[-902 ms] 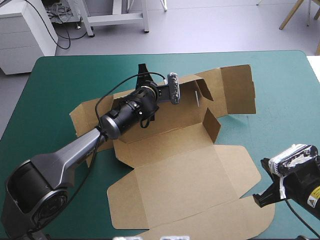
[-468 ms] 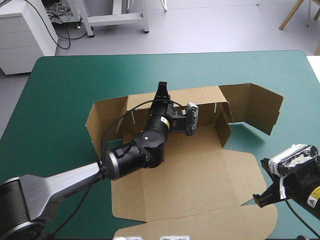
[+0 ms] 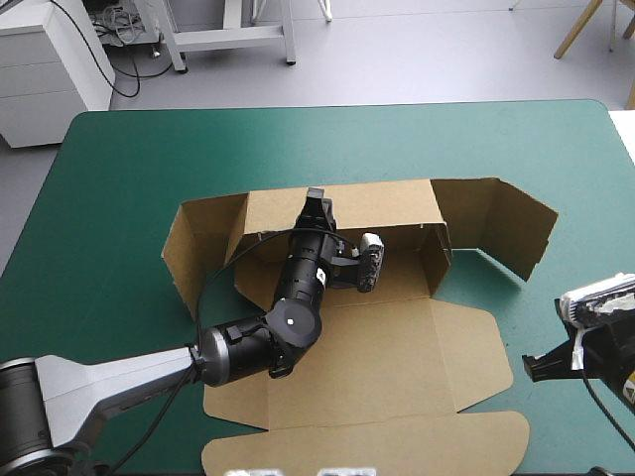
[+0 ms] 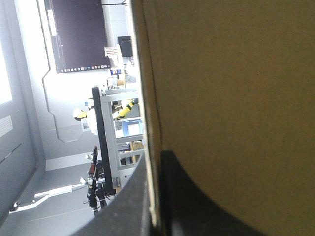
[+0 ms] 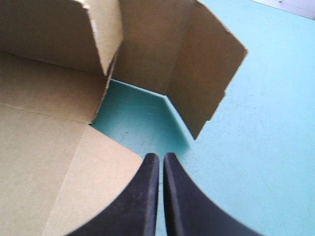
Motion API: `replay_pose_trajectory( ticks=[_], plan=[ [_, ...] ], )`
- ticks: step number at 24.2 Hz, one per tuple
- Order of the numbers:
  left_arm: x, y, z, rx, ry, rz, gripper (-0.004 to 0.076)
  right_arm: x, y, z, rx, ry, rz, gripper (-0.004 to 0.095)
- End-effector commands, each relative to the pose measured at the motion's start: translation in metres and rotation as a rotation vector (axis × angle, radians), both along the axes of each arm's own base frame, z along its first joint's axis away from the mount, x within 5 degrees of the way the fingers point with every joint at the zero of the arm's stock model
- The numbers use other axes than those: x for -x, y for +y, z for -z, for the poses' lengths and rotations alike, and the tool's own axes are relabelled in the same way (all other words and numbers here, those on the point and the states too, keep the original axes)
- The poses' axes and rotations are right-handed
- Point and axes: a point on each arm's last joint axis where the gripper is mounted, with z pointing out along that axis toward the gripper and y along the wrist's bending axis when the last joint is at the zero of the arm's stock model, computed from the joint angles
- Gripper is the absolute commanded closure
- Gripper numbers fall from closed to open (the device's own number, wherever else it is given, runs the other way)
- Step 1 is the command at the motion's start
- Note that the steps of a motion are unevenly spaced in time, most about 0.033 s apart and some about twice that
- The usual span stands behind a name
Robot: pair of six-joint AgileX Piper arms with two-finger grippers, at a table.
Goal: Fold the box
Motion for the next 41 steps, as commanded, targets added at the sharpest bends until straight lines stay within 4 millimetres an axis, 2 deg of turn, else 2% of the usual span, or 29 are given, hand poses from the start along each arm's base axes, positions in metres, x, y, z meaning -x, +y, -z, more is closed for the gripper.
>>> replay_pose_trajectory(
  ticks=[1, 2, 7, 8, 10, 18, 19, 20, 21, 22, 23, 24, 25, 26, 30, 32, 35, 41],
  plan=[
    [0.008, 0.001, -0.032, 0.023, -0.149, 0.029, 0.0734, -0.005, -0.003, -0.014, -0.006, -0.100, 0.041, 0.0706],
    [0.009, 0.001, -0.032, 0.026, -0.149, 0.029, 0.0734, -0.007, -0.002, -0.014, -0.006, -0.094, 0.041, 0.0633],
    [0.015, -0.004, -0.032, 0.030, -0.148, 0.045, 0.0734, -0.024, 0.006, -0.011, -0.022, -0.064, 0.058, 0.0130],
    [0.017, -0.005, -0.032, 0.031, -0.148, 0.051, 0.0734, -0.029, 0.007, -0.011, -0.031, -0.070, 0.069, 0.0059],
    [0.020, -0.007, -0.032, 0.031, -0.150, 0.058, 0.0734, -0.039, 0.009, -0.011, -0.032, -0.082, 0.093, -0.0011],
    [0.020, -0.007, -0.032, 0.032, -0.148, 0.058, 0.0734, -0.094, 0.025, -0.013, -0.020, -0.034, 0.197, -0.0010],
    [0.020, -0.007, -0.032, 0.032, -0.148, 0.058, 0.0734, -0.113, 0.031, -0.020, -0.001, -0.027, 0.209, -0.0010],
    [0.020, -0.007, -0.032, 0.032, -0.148, 0.058, 0.0734, -0.123, 0.032, -0.025, 0.002, -0.027, 0.223, -0.0010],
    [0.020, -0.007, -0.032, 0.032, -0.148, 0.058, 0.0734, -0.143, 0.030, -0.036, 0.006, -0.037, 0.262, -0.0010],
    [0.020, -0.007, -0.032, 0.032, -0.148, 0.058, 0.0734, -0.151, 0.028, -0.040, 0.009, -0.042, 0.280, -0.0010],
    [0.020, -0.007, -0.032, 0.030, -0.150, 0.053, 0.0734, -0.171, 0.022, -0.051, 0.022, -0.039, 0.299, -0.0010],
    [0.020, -0.007, -0.032, 0.030, -0.150, 0.053, 0.0734, -0.178, 0.020, -0.054, 0.023, -0.025, 0.289, -0.0010],
    [0.020, -0.007, -0.032, 0.030, -0.150, 0.053, 0.0734, -0.198, 0.012, -0.059, 0.017, 0.027, 0.276, -0.0010],
    [0.020, -0.007, -0.032, 0.030, -0.150, 0.053, 0.0734, -0.217, 0.003, -0.059, -0.016, 0.114, 0.283, -0.0010],
    [0.020, -0.007, -0.032, 0.030, -0.151, 0.053, 0.0734, -0.267, -0.015, -0.048, -0.115, 0.323, 0.228, -0.0010],
    [0.020, -0.007, -0.032, 0.030, -0.151, 0.053, 0.0734, -0.284, -0.016, -0.040, -0.125, 0.411, 0.182, -0.0010],
    [0.019, -0.006, -0.032, 0.030, -0.158, 0.040, 0.0734, -0.299, -0.016, -0.028, -0.140, 0.473, 0.164, -0.0010],
    [0.018, -0.003, -0.034, 0.117, -0.153, -0.001, 0.0734, -0.301, -0.014, -0.025, -0.160, 0.483, 0.154, -0.0006]
  ],
)
